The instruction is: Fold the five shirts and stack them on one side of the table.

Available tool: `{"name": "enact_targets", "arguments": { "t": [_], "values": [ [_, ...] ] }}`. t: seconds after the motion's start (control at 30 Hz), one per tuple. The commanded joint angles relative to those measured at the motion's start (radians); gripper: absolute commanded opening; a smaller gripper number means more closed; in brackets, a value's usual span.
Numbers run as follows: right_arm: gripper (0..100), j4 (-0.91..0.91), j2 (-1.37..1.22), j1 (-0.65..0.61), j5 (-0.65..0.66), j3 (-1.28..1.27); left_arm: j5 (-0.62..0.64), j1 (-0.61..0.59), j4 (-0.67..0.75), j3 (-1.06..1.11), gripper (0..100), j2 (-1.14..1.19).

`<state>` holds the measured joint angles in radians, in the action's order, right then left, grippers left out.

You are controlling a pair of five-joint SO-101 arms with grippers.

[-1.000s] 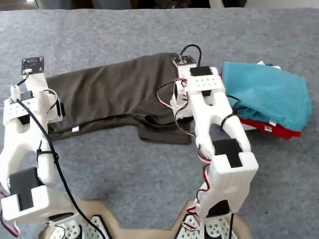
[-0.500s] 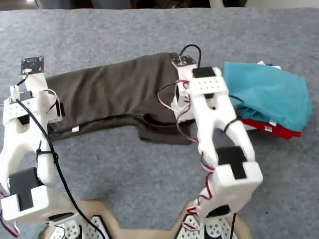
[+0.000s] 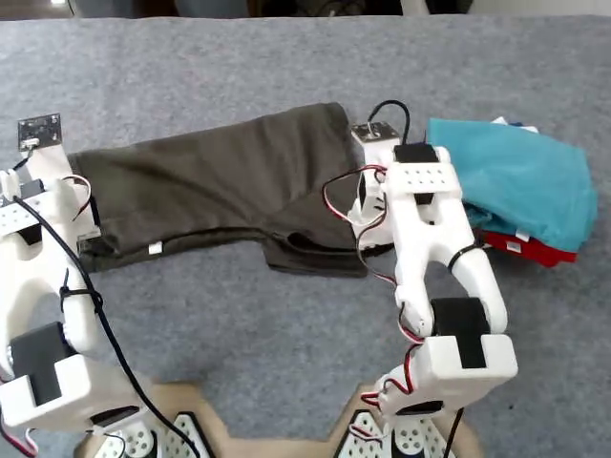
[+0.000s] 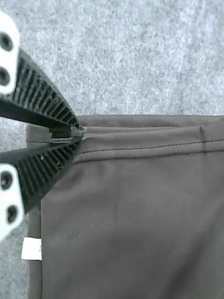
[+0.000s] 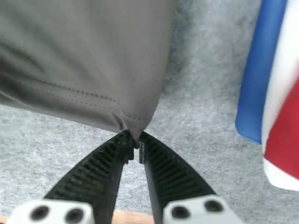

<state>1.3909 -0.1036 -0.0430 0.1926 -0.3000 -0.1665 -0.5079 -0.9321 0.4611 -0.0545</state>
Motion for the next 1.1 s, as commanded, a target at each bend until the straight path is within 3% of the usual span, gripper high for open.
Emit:
{"name": "enact_targets", "arguments": {
  "t": [0.0,0.17,0.4,0.83,1.07],
  "values": [
    [1.5,-0.021,0.039,-0.017,0.009,0.001,-0.011,-0.010,-0.034,-0.035,3,-0.063],
    [1.5,-0.029,0.038,-0.020,0.009,0.002,-0.005,-0.001,-0.104,-0.076,11,-0.121],
    [1.5,-0.029,0.038,-0.020,0.009,0.004,-0.006,0.047,-0.110,-0.094,16,-0.078],
    [1.5,-0.020,0.041,-0.061,0.002,0.001,0.117,0.028,-0.110,-0.180,16,0.180],
    [1.5,-0.020,0.045,-0.060,0.002,0.001,0.074,0.027,-0.152,-0.217,15,0.192]
  ]
}}
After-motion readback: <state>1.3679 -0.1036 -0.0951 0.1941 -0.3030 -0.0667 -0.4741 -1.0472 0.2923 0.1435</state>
